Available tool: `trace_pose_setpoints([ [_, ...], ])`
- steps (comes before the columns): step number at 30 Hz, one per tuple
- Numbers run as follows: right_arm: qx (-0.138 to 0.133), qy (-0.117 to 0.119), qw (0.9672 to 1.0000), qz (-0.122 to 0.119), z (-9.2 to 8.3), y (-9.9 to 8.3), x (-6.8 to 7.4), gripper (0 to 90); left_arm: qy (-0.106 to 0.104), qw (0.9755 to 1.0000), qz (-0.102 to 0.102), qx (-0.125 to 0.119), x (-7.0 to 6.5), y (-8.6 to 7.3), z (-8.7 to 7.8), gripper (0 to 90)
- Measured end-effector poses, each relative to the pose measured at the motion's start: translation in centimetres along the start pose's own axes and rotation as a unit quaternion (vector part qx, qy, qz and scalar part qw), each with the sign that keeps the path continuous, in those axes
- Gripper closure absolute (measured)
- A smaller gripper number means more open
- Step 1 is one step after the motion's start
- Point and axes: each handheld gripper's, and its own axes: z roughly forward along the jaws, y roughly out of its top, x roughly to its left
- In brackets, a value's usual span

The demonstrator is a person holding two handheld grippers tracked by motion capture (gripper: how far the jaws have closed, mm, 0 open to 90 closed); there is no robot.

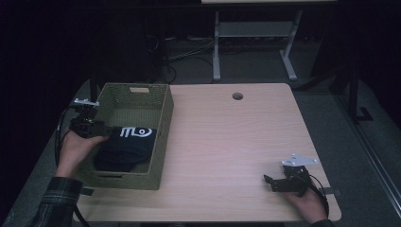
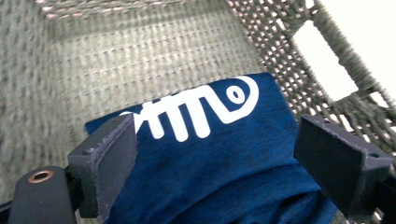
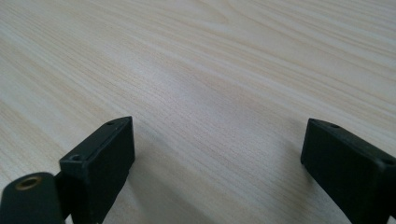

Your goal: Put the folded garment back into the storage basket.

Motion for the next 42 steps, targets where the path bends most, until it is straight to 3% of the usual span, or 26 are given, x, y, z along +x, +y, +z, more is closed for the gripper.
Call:
trace_pose_setpoints([
  [7, 0.0, 0.0, 1.0, 0.0, 0.0, 0.0, 0.0, 9.4, -0.012, 0.9997, 0.021, -0.01, -1.7, 0.5, 0.2, 13.1],
  [14, 0.0, 0.0, 1.0, 0.0, 0.0, 0.0, 0.0, 9.4, -0.04, 0.9978, 0.043, -0.03, -4.1, 1.1, 0.3, 13.5],
  [26, 0.0, 0.0, 1.0, 0.0, 0.0, 0.0, 0.0, 9.4, -0.086, 0.9913, 0.088, -0.049, -9.2, 2.5, 1.5, 13.7],
  [42, 0.0, 0.0, 1.0, 0.0, 0.0, 0.0, 0.0, 9.4, -0.132, 0.9799, 0.136, -0.062, -15.5, 3.3, 4.1, 14.1],
])
